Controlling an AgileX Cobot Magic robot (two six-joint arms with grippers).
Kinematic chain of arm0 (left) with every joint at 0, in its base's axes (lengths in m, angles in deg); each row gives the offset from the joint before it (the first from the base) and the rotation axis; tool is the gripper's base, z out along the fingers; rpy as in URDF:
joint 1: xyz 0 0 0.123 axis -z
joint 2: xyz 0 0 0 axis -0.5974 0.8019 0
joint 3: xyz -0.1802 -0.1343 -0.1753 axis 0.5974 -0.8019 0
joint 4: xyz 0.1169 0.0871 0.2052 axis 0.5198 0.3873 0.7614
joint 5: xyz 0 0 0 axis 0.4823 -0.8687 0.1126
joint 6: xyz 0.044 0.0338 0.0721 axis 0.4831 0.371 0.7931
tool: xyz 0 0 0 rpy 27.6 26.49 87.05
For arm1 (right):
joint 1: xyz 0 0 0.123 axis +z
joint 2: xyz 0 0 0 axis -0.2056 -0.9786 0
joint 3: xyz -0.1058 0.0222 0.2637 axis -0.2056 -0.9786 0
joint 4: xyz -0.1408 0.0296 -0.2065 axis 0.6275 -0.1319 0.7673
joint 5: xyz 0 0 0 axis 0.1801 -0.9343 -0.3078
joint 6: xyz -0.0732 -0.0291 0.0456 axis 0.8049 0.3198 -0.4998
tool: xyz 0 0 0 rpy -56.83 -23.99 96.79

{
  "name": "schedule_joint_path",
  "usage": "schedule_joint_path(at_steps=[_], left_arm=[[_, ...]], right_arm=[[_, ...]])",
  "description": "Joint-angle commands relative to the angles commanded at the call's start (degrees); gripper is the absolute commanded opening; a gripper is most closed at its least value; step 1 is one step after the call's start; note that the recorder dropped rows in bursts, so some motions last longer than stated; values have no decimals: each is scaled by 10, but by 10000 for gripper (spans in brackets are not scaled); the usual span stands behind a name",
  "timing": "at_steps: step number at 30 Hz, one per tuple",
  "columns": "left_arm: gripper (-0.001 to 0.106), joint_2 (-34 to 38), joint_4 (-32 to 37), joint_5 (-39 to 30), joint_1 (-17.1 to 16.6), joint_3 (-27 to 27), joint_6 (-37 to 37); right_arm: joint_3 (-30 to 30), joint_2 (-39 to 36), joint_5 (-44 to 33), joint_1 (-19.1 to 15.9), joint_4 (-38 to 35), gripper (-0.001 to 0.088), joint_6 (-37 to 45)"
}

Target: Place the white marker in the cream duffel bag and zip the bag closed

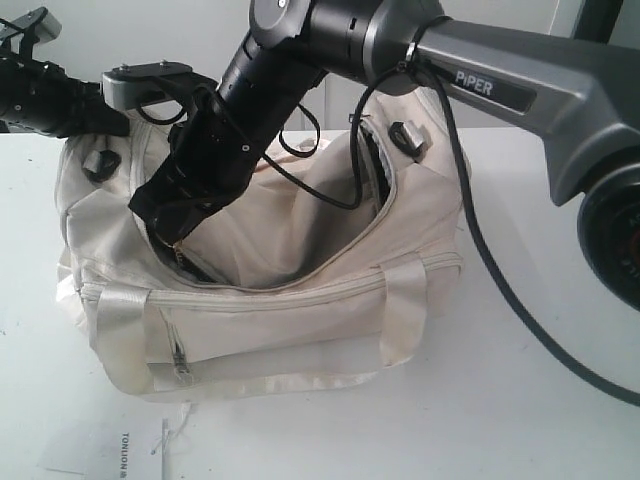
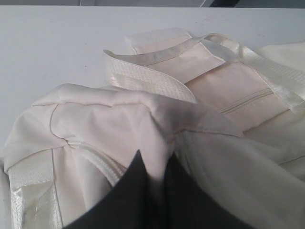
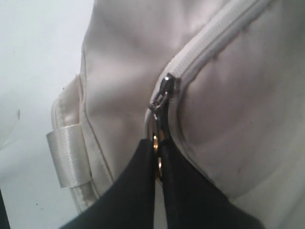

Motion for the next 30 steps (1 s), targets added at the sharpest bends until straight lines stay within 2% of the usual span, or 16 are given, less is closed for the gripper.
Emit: schedule_joint_path(at_steps=[16, 30], left_arm=[[0, 9, 0, 8, 0, 0, 0], [0, 9, -2, 43, 0, 0, -1]], right_arm=[[-1, 2, 0, 1, 0, 0, -9], [-1, 7, 0, 9, 0, 0, -47]])
